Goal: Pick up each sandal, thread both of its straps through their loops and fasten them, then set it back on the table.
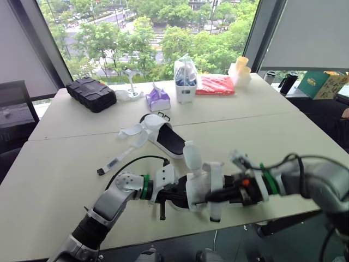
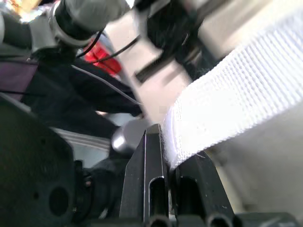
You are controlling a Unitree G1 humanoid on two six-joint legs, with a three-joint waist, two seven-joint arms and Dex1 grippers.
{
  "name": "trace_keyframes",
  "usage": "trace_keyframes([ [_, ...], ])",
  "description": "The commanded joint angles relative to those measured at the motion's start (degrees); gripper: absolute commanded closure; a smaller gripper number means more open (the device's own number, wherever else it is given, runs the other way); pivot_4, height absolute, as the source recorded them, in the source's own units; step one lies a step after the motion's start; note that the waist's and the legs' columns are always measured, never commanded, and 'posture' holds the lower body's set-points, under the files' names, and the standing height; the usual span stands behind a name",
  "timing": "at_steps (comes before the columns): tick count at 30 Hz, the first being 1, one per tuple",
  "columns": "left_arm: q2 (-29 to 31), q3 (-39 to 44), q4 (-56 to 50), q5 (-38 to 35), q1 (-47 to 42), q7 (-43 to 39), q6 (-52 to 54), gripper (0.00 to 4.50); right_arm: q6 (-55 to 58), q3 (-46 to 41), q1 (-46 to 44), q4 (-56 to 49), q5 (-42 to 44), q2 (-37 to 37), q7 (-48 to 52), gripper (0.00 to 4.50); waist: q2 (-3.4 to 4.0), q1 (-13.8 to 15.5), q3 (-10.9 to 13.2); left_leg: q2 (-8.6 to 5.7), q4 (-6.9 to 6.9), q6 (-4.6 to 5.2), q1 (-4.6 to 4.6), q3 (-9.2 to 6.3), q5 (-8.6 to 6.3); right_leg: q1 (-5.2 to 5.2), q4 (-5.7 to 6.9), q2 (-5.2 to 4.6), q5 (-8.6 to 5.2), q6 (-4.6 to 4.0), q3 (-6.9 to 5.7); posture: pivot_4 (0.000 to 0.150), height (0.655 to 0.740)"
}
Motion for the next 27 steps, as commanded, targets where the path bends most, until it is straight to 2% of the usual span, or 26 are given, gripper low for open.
trace_keyframes([
  [1,-0.46,0.03,-0.63,-0.17,-0.17,0.61,-0.87,4.5,3.19,3.96,-7.44,7.01,-3.56,0.49,3.63,4.47,-0.03,0.03,0.0,0.0,-0.02,0.0,-0.03,-0.03,0.0,-0.02,0.0,0.0,0.0,0.0,-0.02,0.15,0.74],
  [7,-0.76,-0.01,-0.52,-0.1,-0.04,0.96,-1.13,4.5,6.11,8.94,-16.66,17.18,-7.98,3.08,8.93,4.47,0.0,0.03,-0.02,-0.03,0.16,0.0,-0.72,0.01,0.01,-0.75,0.19,-0.02,0.15,0.19,0.02,0.15,0.74],
  [13,-0.54,0.06,-0.79,-0.11,0.36,1.27,-1.31,4.5,6.92,12.15,-22.29,23.95,-11.61,5.5,13.37,4.47,0.0,-0.1,-0.02,-0.05,0.17,0.0,-0.75,0.04,0.01,-0.81,0.2,-0.05,0.17,0.15,0.04,0.15,0.74],
  [19,-0.54,0.05,-0.93,-0.08,0.53,1.54,-1.53,4.5,5.86,16.53,-24.09,27.21,-16.03,6.5,17.4,4.47,0.01,-0.07,-0.02,-0.05,0.16,-0.01,-0.75,0.03,0.01,-0.82,0.2,-0.04,0.17,0.16,0.03,0.15,0.74],
  [27,-0.51,0.02,-0.97,-0.14,0.55,1.73,-1.63,4.5,3.28,19.09,-21.72,24.42,-20.11,6.75,19.08,4.47,0.01,-0.09,-0.03,-0.06,0.14,-0.01,-0.75,0.03,0.01,-0.85,0.21,-0.03,0.18,0.16,0.03,0.15,0.74],
])
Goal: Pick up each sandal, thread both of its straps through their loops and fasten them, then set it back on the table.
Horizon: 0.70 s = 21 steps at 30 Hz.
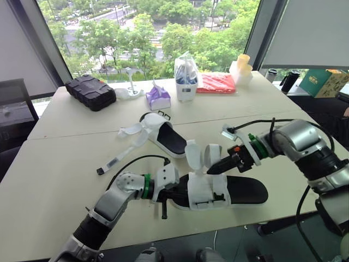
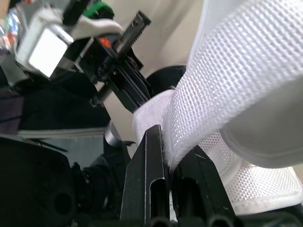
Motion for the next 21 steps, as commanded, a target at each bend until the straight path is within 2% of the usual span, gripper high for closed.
trace_keyframes([
  [1,0.04,-0.02,-1.04,-0.12,0.44,0.37,-0.3,4.5,-1.75,0.94,0.96,-2.56,-1.99,0.35,0.78,4.47,0.0,0.0,0.0,0.0,0.0,0.0,0.0,0.0,0.0,0.0,0.0,0.0,0.0,0.0,0.0,0.15,0.74],
  [9,0.08,-0.13,-0.8,-0.09,0.19,0.42,-0.45,4.5,-5.78,0.69,3.28,-4.34,-6.23,2.09,-0.65,4.47,0.01,-0.03,0.0,0.0,-0.01,0.0,0.01,0.0,0.0,-0.01,0.02,0.01,0.0,0.01,0.0,0.15,0.74],
  [21,0.07,-0.04,-0.49,-0.02,0.04,0.56,-0.44,4.5,-3.73,-2.35,7.53,-14.76,-4.04,-0.7,-0.24,4.47,0.01,0.05,0.0,0.0,0.0,0.0,0.01,0.0,0.0,-0.01,0.03,0.01,0.01,0.01,0.0,0.15,0.74],
])
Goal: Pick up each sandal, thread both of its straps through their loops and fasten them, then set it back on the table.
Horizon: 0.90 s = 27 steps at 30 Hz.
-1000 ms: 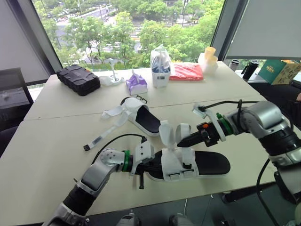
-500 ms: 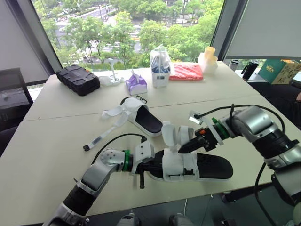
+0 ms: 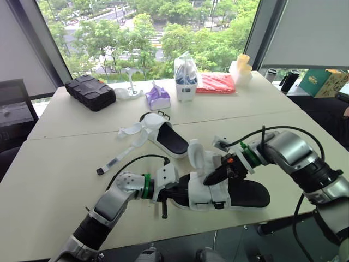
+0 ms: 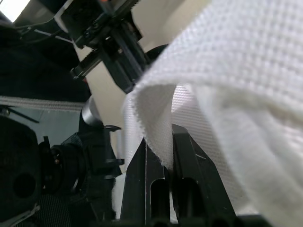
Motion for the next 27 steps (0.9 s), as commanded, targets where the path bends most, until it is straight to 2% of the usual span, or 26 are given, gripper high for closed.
trace_keyframes([
  [1,0.01,0.0,-0.52,-0.03,0.07,0.17,-0.39,4.5,1.45,-2.71,1.87,-5.57,2.04,-1.87,-0.19,4.47,0.0,0.0,0.0,0.0,0.0,0.0,0.0,-0.01,0.0,0.0,0.0,0.0,0.0,0.0,0.0,0.15,0.74],
  [9,0.02,0.01,-0.51,-0.08,0.18,0.22,-0.42,4.5,2.38,-7.9,7.46,-12.81,5.09,-3.89,-2.74,4.47,0.0,0.0,0.0,0.0,0.02,0.0,0.0,0.0,0.0,0.01,0.01,0.0,0.0,0.0,0.0,0.15,0.74],
  [12,0.03,0.0,-0.33,-0.08,0.06,0.11,-0.48,4.5,3.01,-9.66,9.27,-14.65,6.53,-5.05,-3.13,3.5,0.0,0.02,0.0,0.0,0.03,0.0,0.0,0.0,0.0,0.01,0.01,0.0,0.0,0.0,0.0,0.15,0.74],
  [16,0.05,-0.05,-0.27,-0.03,-0.01,0.02,-0.61,4.5,3.83,-11.64,10.12,-16.4,8.38,-6.54,-3.45,1.52,0.0,0.01,0.0,0.0,0.03,0.0,0.0,0.0,0.0,0.02,0.01,0.0,0.0,0.0,0.0,0.15,0.74],
  [18,0.08,-0.1,-0.52,-0.05,0.26,0.1,-0.53,4.5,6.62,-15.59,10.05,-19.35,11.72,-10.84,-2.06,0.52,0.0,0.06,0.0,0.0,0.04,0.0,0.0,0.0,0.0,0.02,0.01,0.0,0.0,0.0,0.0,0.15,0.74],
  [23,-0.03,-0.21,-0.79,-0.05,0.66,0.35,-0.5,4.5,10.69,-20.71,11.08,-23.0,17.32,-17.51,-1.46,0.52,-0.03,0.0,-0.03,-0.01,0.03,0.01,-0.02,0.0,0.0,0.04,-0.04,-0.02,-0.01,-0.01,-0.02,0.15,0.74],
  [27,-0.66,-0.22,-0.22,0.16,0.35,0.79,-0.83,4.5,12.09,-25.58,18.24,-25.78,20.61,-23.22,-1.0,0.52,-0.02,0.22,-0.02,0.01,0.03,0.01,-0.02,0.0,0.0,0.04,-0.03,-0.02,-0.02,-0.02,-0.02,0.15,0.74],
])
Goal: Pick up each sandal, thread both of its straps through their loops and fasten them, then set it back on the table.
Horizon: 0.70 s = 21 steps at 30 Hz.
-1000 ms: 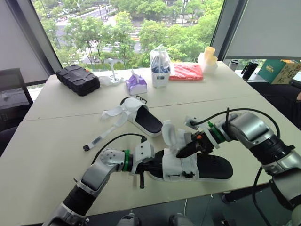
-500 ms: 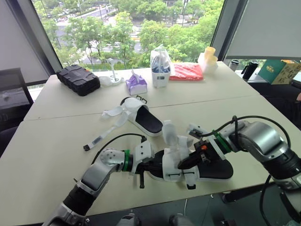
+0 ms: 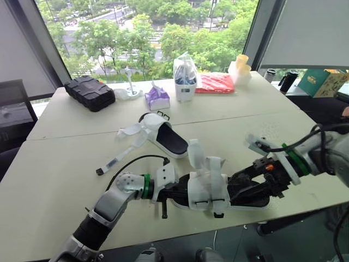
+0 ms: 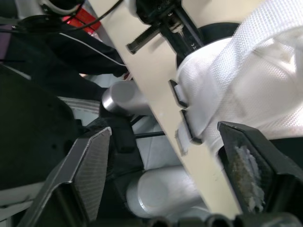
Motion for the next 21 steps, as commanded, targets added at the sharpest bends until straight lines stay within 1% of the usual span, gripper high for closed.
trace_keyframes([
  [1,-0.27,-0.15,-0.34,0.1,0.14,0.42,-0.68,4.5,1.04,-4.99,4.34,-2.66,3.6,-2.68,-0.12,0.52,0.0,-0.02,0.0,0.0,0.02,0.0,0.0,0.01,0.0,0.0,0.0,0.0,0.0,0.0,0.0,0.15,0.74],
  [6,-0.38,-0.12,-0.36,0.12,0.08,0.48,-0.71,4.5,-0.79,-5.88,12.61,-4.28,3.66,-1.35,-3.93,0.52,0.01,-0.08,-0.01,0.0,0.04,0.0,0.02,0.04,0.0,0.02,0.0,0.0,0.0,0.01,0.02,0.15,0.74],
  [11,-0.23,-0.17,-0.39,0.22,-0.17,0.32,-0.76,4.5,-2.81,-5.34,18.49,-3.3,3.2,4.02,-8.87,0.52,0.0,-0.08,-0.01,0.0,0.05,0.0,0.02,0.04,0.0,0.03,0.01,0.01,0.01,0.02,0.02,0.15,0.74],
  [16,0.02,-0.07,-0.86,0.17,-0.1,0.38,-0.42,4.5,-2.86,-5.55,18.64,-1.43,3.39,9.98,-14.19,0.52,-0.01,-0.09,-0.01,0.0,0.12,0.0,0.02,0.04,0.0,0.05,0.04,0.04,0.01,0.02,0.03,0.15,0.74],
  [21,0.22,0.06,-1.35,0.06,0.04,0.57,-0.05,4.5,-2.25,-5.77,18.12,-1.67,4.19,15.21,-19.03,0.52,0.0,-0.1,-0.01,0.01,0.12,0.0,0.02,0.0,0.0,0.06,0.04,0.06,0.01,0.02,0.02,0.15,0.74],
])
